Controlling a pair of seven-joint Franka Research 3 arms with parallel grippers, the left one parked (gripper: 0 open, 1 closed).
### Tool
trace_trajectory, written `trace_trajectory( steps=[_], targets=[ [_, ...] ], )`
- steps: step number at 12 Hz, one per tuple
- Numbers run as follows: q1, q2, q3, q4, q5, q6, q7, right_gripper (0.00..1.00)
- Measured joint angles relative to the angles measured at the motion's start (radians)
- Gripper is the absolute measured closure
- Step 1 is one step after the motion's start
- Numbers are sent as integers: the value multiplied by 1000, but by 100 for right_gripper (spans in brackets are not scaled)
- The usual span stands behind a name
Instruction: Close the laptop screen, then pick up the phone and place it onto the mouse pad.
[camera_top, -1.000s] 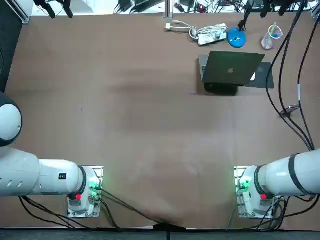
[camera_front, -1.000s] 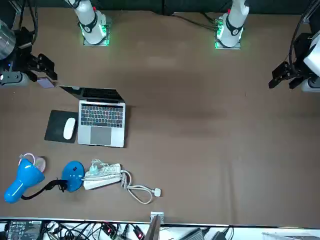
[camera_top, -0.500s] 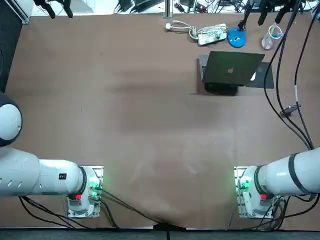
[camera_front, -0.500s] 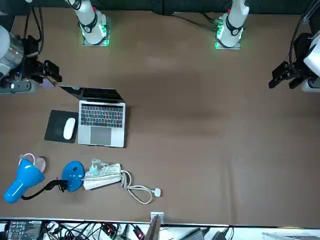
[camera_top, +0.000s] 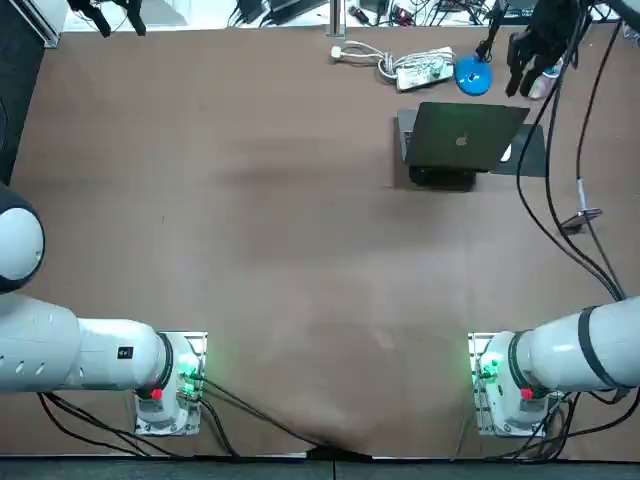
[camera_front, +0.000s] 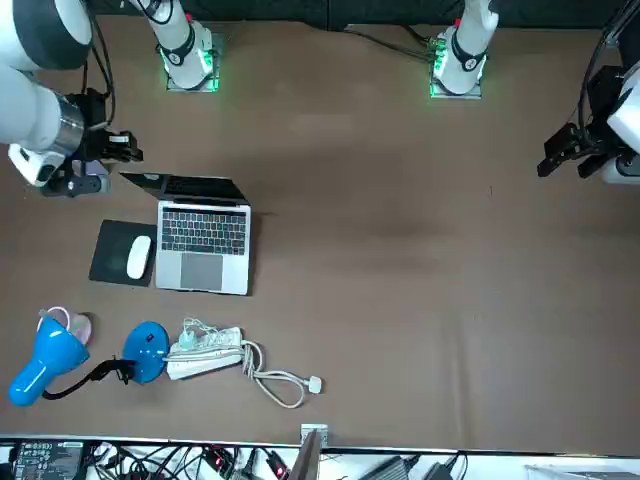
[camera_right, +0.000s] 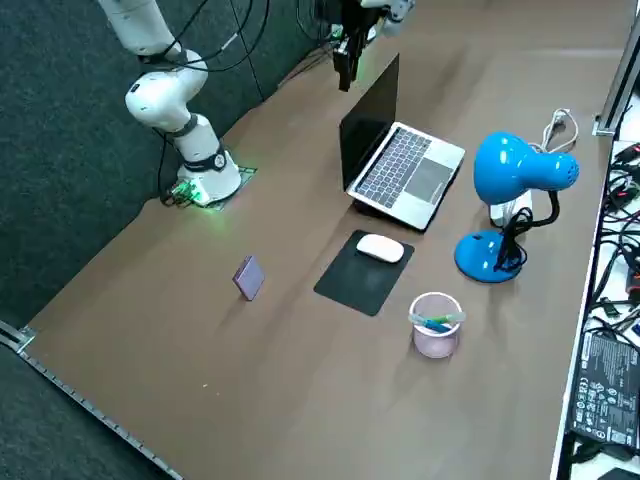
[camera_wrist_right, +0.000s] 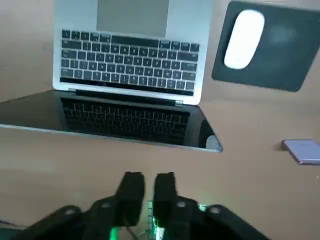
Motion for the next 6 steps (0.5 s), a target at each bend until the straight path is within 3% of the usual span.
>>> trace_trajectory(
  steps=[1,2,6],
  targets=[
    [0,-5,0,-28,6,8,1,79],
    [-1,-14,0,-73,11,22,10,98],
    [0,-18,0,-142,13,94,60,98]
  ],
)
